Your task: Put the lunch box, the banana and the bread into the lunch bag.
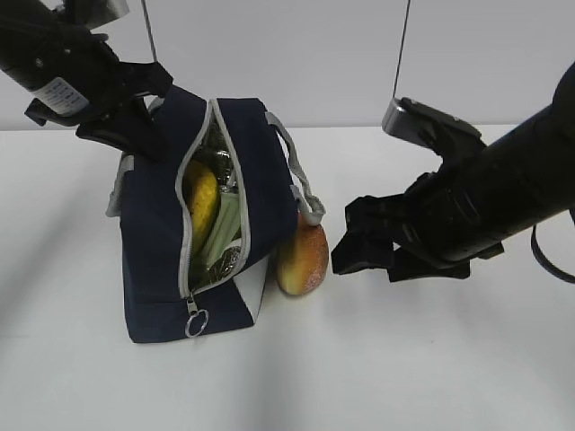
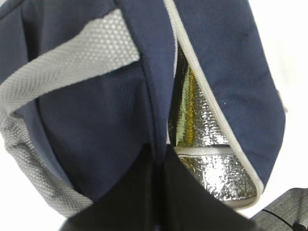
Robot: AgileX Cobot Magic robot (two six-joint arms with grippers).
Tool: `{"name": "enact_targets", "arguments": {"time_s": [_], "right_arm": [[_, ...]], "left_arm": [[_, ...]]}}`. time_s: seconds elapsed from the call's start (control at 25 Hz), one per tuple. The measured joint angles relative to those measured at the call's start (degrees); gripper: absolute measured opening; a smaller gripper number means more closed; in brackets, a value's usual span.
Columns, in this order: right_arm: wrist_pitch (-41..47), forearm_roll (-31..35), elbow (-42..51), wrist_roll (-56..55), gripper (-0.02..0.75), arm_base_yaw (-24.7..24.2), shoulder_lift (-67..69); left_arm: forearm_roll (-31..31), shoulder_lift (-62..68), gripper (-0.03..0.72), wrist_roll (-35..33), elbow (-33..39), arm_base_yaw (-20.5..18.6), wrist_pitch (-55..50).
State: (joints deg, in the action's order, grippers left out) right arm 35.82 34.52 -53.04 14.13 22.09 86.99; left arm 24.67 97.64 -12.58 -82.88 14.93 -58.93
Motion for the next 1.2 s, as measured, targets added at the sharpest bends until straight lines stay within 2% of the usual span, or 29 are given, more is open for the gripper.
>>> {"name": "enact_targets", "arguments": {"time_s": [0.2,0.4,0.52,0.6,0.68,1.2], "right_arm": [[-3.76,4.4,1.49,0.51,0.516,0.0,4.37],[-7.33,12.84,1.23,9.07,0.523,0.0,9.76],[-8.89,16.31,0.45,12.09,0.601,0.0,12.46],[-9.4,17.13,-0.85,13.39,0.648,0.0,13.87],[-9.52,17.49,-2.37,14.09,0.661,0.0,15.0],[-10.67,18.4,-11.03,13.96,0.66,-1.37,23.85]], "left_arm": [[0.0,0.0,-0.003,0.0,0.0,0.0,-0.18],[0.0,0.0,-0.003,0.0,0.0,0.0,-0.17],[0.0,0.0,-0.003,0.0,0.0,0.0,-0.17],[0.0,0.0,-0.003,0.0,0.0,0.0,-0.17],[0.0,0.0,-0.003,0.0,0.0,0.0,-0.17],[0.04,0.0,-0.003,0.0,0.0,0.0,-0.17]]}}
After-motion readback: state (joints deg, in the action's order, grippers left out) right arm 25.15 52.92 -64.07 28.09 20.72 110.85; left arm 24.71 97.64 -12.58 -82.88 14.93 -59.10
